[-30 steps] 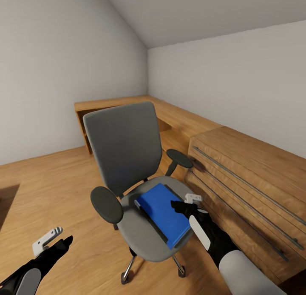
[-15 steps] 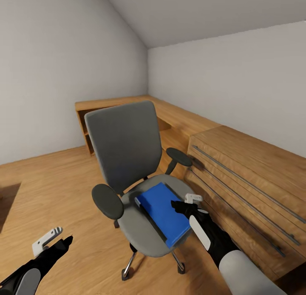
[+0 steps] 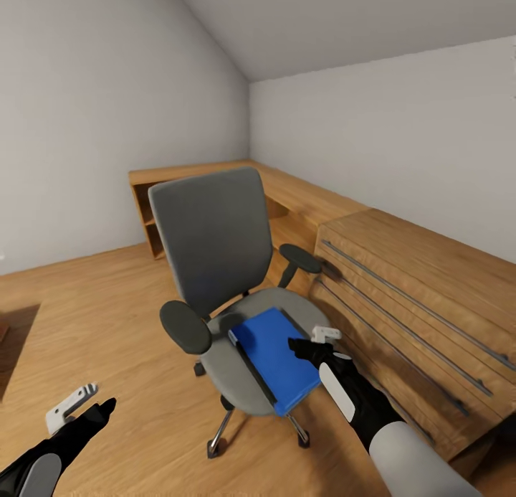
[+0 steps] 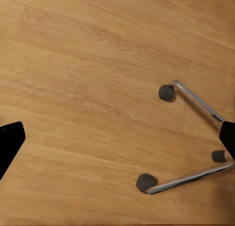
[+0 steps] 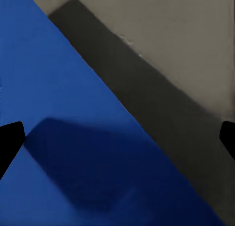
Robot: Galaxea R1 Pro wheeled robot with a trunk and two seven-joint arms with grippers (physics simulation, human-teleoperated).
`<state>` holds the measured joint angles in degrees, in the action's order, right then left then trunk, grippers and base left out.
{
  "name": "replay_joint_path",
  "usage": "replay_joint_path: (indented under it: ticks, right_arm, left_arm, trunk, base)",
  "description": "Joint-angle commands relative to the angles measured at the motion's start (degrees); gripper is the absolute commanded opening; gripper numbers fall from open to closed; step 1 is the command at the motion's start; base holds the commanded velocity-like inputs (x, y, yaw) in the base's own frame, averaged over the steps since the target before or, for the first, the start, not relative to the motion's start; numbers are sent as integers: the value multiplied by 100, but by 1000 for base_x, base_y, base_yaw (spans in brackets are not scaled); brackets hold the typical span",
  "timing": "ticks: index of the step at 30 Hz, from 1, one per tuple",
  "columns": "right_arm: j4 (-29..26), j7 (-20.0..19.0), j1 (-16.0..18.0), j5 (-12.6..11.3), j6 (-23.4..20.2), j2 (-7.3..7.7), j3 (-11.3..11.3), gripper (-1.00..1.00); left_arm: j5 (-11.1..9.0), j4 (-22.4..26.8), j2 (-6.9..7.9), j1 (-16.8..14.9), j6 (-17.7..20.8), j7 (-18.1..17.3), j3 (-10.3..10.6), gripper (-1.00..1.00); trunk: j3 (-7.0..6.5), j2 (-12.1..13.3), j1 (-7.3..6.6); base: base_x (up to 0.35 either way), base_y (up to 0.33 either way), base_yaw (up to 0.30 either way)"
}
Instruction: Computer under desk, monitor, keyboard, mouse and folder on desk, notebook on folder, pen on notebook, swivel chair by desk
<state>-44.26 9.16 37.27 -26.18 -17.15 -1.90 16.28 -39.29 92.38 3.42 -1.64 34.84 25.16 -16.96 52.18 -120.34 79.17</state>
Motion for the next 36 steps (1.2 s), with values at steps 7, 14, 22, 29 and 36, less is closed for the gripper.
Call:
replay_joint_path:
  ticks: [7, 14, 22, 29, 36]
  right_arm:
    - [31, 60, 1, -78, -16, 4, 24, 100]
    - [37, 60, 1, -77, -10, 3, 24, 100]
    - [26, 60, 0, -74, -8, 7, 6, 100]
    - [-16, 72, 2, -101, 390, 43, -31, 100]
    - [-21, 85, 0, -114, 609, 51, -33, 100]
  left_arm:
    - [-63, 9, 1, -3, 16, 50, -9, 100]
    - [-66, 9, -7, -3, 22, 50, -9, 100]
    - [-75, 9, -8, -3, 24, 49, -9, 100]
    - [-71, 2, -8, -3, 23, 50, -2, 100]
    - [-71, -16, -8, -3, 23, 50, -1, 100]
  trunk:
    - [6, -2, -3]
    - [6, -2, -3]
    - [-119, 279, -157]
    - [-245, 559, -310]
    - [-371, 840, -464]
  base:
    - [-120, 0, 0]
    - [-6, 0, 0]
    - [0, 0, 0]
    - [0, 0, 0]
    - [0, 0, 0]
